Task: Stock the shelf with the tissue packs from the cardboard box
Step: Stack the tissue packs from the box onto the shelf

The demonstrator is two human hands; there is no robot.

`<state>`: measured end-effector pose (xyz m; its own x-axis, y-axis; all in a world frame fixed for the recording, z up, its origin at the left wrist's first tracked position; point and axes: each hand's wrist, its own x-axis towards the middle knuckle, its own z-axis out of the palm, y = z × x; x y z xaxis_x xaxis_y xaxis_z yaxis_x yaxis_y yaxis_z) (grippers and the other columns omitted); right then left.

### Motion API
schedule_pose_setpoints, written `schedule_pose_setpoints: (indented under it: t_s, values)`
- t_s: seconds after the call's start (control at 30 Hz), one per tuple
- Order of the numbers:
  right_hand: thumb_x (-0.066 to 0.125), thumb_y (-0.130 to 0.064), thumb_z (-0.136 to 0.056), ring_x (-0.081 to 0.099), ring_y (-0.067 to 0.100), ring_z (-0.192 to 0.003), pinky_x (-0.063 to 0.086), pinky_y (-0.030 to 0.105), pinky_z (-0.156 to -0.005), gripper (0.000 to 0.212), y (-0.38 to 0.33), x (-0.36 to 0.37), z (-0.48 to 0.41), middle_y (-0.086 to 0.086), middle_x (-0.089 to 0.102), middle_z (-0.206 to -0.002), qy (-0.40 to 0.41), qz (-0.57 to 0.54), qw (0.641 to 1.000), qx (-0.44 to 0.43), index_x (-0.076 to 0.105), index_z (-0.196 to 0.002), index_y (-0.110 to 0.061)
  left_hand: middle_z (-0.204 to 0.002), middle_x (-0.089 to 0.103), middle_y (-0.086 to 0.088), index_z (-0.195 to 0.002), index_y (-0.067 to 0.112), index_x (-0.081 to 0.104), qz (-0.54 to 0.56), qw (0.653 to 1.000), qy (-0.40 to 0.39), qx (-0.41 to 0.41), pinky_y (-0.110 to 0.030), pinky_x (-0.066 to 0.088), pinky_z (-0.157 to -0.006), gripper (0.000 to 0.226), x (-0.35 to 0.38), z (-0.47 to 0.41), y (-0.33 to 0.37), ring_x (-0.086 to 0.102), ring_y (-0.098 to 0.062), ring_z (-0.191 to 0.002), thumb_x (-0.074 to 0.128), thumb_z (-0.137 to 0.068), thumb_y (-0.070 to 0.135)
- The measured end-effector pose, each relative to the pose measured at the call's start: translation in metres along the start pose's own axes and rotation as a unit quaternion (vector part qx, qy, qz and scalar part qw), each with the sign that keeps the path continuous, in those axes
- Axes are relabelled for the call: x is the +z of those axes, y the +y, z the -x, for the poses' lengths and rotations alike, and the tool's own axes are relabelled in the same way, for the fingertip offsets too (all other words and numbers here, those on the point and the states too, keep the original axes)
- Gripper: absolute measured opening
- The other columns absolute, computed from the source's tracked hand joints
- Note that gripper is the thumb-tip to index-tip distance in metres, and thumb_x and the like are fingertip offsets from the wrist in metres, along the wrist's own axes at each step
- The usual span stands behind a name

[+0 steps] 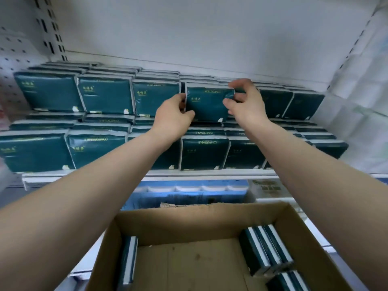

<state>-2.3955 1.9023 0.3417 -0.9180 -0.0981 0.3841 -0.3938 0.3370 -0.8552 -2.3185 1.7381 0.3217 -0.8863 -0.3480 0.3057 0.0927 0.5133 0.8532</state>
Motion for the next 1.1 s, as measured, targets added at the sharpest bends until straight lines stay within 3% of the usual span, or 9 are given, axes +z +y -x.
schedule_pose_setpoints:
  t_s: [0.07,0.2,0.4,0.53,0.6,0.67,0.8,0.93,1.1]
  values:
    - [0.063,-0.012,-0.089,0.068,0.020,-0.092,0.057,0.040,-0.087,0.036,0.004,0.009,-0.010,-0.002,0.067,-0.104,0.000,0.029,0.999,-0.015,0.055,-0.093,-0.047,-0.123,0.062,-0.005,-0.141,0.018,0.047,-0.014,1.000,0.006,-0.003,-0.038,0.045,-0.102,0.052,0.002,-0.006,-0.005,0.057,-0.025,-0.115,0.059,-0.090,0.020]
    - [0.062,-0.012,-0.089,0.060,0.014,-0.080,0.046,0.017,-0.069,0.031,0.014,0.023,-0.026,0.005,0.058,-0.104,0.014,0.055,0.998,-0.037,0.060,-0.096,-0.042,-0.128,0.058,-0.005,-0.143,0.014,0.041,-0.032,0.999,0.012,-0.007,-0.030,0.042,-0.102,0.055,0.007,-0.017,-0.014,0.057,-0.019,-0.114,0.060,-0.091,0.020]
    - [0.053,-0.009,-0.096,0.049,0.008,-0.081,0.040,0.011,-0.070,0.040,0.026,0.032,-0.034,0.001,0.048,-0.107,-0.007,0.076,0.997,-0.027,0.061,-0.126,-0.033,-0.125,0.058,-0.008,-0.137,0.010,0.045,-0.052,0.999,0.010,0.000,-0.034,0.043,-0.102,0.049,0.010,-0.024,-0.018,0.056,-0.020,-0.116,0.059,-0.090,0.017]
    - [0.051,-0.007,-0.098,0.049,0.006,-0.079,0.038,-0.001,-0.056,0.049,0.024,0.031,-0.031,0.003,0.046,-0.112,-0.034,0.096,0.995,-0.018,0.053,-0.139,-0.034,-0.125,0.057,-0.003,-0.138,0.011,0.039,-0.025,1.000,0.010,-0.014,-0.033,0.044,-0.102,0.052,0.011,-0.022,-0.014,0.057,-0.017,-0.114,0.061,-0.091,0.019]
    - [0.050,-0.005,-0.097,0.049,0.006,-0.079,0.038,0.000,-0.056,0.055,0.022,0.030,-0.026,0.004,0.046,-0.111,-0.040,0.095,0.995,-0.014,0.049,-0.143,-0.036,-0.129,0.057,-0.004,-0.138,0.012,0.040,-0.038,0.999,0.000,-0.012,-0.034,0.043,-0.104,0.052,0.010,-0.021,-0.013,0.056,-0.018,-0.118,0.060,-0.091,0.020]
    - [0.049,-0.003,-0.096,0.051,0.008,-0.085,0.040,0.005,-0.068,0.061,0.019,0.029,-0.019,0.004,0.045,-0.112,-0.039,0.095,0.995,-0.018,0.044,-0.146,-0.037,-0.133,0.055,-0.004,-0.141,0.013,0.040,-0.047,0.999,-0.011,-0.011,-0.035,0.043,-0.105,0.054,0.007,-0.018,-0.011,0.054,-0.018,-0.121,0.060,-0.092,0.021]
    - [0.048,0.002,-0.095,0.056,0.013,-0.107,0.046,0.019,-0.083,0.066,0.003,0.022,0.000,0.006,0.043,-0.133,-0.024,0.095,0.995,-0.019,0.034,-0.150,-0.034,-0.136,0.056,-0.003,-0.143,0.014,0.043,-0.050,0.999,-0.008,0.005,-0.034,0.045,-0.104,0.053,-0.005,-0.008,-0.004,0.055,-0.017,-0.121,0.058,-0.091,0.016]
    - [0.048,0.001,-0.096,0.059,0.010,-0.102,0.054,0.029,-0.091,0.063,-0.014,0.012,0.031,0.005,0.044,-0.133,-0.026,0.081,0.996,-0.036,0.036,-0.149,-0.030,-0.129,0.062,-0.001,-0.136,0.017,0.053,-0.033,0.999,0.012,0.034,-0.032,0.043,-0.106,0.047,-0.022,0.013,0.004,0.059,-0.013,-0.118,0.056,-0.090,0.009]
    - [0.051,-0.004,-0.097,0.060,0.008,-0.100,0.051,0.024,-0.092,0.057,-0.022,0.012,0.080,0.000,0.049,-0.125,-0.036,0.066,0.997,-0.034,0.039,-0.146,-0.030,-0.118,0.066,0.003,-0.124,0.020,0.062,0.010,0.998,0.016,0.054,-0.031,0.047,-0.102,0.036,-0.044,0.057,0.004,0.061,-0.008,-0.111,0.056,-0.091,0.008]
